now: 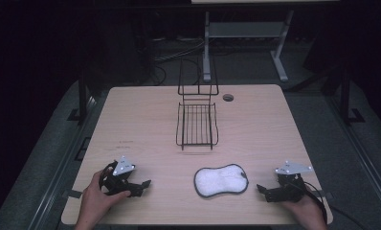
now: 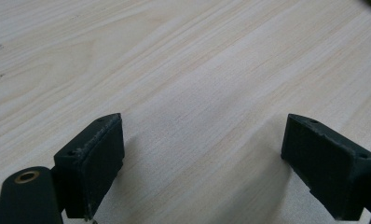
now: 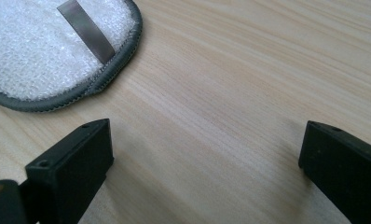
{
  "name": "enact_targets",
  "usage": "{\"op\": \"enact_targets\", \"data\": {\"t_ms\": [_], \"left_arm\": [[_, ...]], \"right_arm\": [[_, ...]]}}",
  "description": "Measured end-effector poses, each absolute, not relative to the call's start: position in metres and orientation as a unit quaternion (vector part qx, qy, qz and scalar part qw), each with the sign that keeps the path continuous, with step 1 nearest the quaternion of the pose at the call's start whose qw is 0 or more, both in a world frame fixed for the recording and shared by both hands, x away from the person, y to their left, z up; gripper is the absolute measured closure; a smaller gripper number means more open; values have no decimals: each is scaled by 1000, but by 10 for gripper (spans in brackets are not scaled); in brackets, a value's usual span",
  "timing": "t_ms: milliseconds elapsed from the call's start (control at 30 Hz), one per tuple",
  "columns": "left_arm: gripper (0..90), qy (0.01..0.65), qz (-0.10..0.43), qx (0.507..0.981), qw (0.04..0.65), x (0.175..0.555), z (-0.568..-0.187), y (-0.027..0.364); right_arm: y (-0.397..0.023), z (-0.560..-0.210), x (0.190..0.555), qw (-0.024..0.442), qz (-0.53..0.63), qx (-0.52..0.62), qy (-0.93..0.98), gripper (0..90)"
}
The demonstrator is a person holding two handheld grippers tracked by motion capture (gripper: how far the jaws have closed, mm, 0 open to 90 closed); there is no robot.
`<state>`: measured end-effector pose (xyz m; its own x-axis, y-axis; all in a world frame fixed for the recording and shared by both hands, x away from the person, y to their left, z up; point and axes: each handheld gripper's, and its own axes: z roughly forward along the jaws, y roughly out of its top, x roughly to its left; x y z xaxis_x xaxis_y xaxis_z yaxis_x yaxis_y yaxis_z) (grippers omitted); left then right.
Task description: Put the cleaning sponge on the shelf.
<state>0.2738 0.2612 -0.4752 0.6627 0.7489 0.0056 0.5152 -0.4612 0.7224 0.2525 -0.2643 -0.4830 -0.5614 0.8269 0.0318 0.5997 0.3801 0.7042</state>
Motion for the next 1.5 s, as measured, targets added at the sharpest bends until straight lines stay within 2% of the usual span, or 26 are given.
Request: {"op": "enact_targets", "data": {"t_ms": [267, 333, 367, 467, 500, 567, 633, 800, 1000, 1500], "left_arm": [[123, 377, 164, 839, 357, 274, -475, 261], [124, 377, 164, 839, 357, 274, -475, 261], [124, 377, 164, 839, 357, 274, -475, 261], [124, 377, 164, 839, 357, 274, -475, 261], [124, 377, 164, 839, 357, 274, -475, 261], [125, 377, 164, 839, 357, 274, -475, 261], [125, 377, 164, 839, 357, 274, -475, 261], [125, 377, 164, 838, 357, 274, -475, 261], [125, 377, 164, 838, 357, 274, -475, 261], [125, 377, 163, 839, 356, 273, -475, 261]], "right_arm": [[-264, -482, 253, 164, 341, 438, 816, 28], [-264, -481, 254, 163, 338, 442, 815, 50], [-265, -478, 254, 161, 333, 449, 814, 133], [-266, -475, 254, 154, 335, 457, 810, 154], [-266, -471, 252, 152, 339, 458, 807, 244], [-266, -469, 251, 152, 345, 455, 806, 277], [-263, -462, 249, 150, 358, 449, 805, 403], [-255, -451, 246, 131, 387, 423, 809, 644], [-238, -444, 245, 102, 411, 384, 820, 893], [-182, -436, 268, 72, 430, 318, 842, 897]]}}
